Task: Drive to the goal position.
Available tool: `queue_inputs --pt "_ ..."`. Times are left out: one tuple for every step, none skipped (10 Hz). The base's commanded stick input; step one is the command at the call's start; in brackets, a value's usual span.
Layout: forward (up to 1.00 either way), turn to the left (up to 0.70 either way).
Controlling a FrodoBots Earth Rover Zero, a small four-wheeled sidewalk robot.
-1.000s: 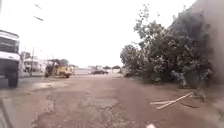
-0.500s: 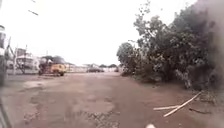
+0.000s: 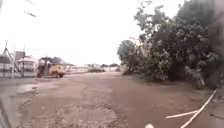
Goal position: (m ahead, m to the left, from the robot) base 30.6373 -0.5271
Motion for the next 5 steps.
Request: queue_inputs --pt "0.70 0.00" --pt "0.70 0.00" --pt "0.70 0.00" --pt "0.70 0.00" --pt "0.70 0.00"
